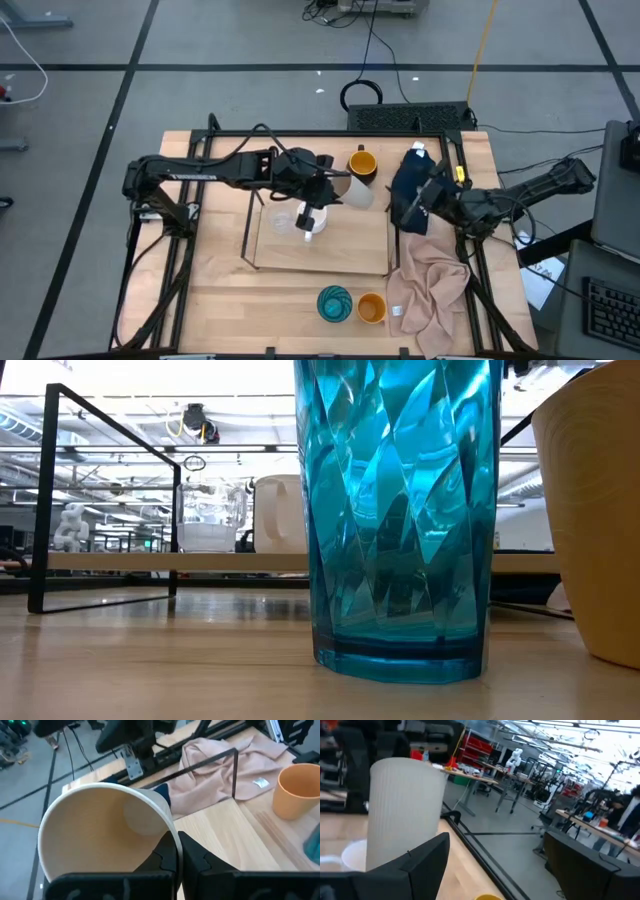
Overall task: Stack small to large cups/mugs on shelf
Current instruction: Put the white cup on the shelf
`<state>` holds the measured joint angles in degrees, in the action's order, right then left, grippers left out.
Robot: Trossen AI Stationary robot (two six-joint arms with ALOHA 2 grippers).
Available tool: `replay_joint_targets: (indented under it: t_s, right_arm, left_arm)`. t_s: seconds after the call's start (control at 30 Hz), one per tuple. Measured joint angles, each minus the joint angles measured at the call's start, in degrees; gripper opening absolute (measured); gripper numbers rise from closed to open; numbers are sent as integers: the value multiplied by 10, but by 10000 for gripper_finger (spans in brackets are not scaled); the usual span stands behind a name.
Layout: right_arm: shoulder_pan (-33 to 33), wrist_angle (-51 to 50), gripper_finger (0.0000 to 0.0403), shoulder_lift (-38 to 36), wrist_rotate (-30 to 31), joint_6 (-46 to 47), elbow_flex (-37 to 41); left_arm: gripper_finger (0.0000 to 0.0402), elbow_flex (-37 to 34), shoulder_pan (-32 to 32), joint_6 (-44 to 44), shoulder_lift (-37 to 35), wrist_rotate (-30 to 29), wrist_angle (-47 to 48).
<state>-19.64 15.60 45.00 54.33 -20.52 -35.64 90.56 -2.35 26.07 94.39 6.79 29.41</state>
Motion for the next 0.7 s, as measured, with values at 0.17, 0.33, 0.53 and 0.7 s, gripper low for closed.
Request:
replay_joint_targets:
  t_s: [0.17,0.33,0.53,0.7]
  right_arm:
    - [0,1,313,-5,19,-15,0]
    - [1,2,313,-3,27,-16,0]
    - [2,4,313,-4,29,-18,0]
    - [2,6,313,-5,49,-39,0]
  left_arm:
    - [0,10,-3,-3,20,3,11]
    - [0,70,-6,-3,71,5,70]
    - [0,154,-6,-3,152,-23,194]
    - [0,193,1,5,188,-23,226]
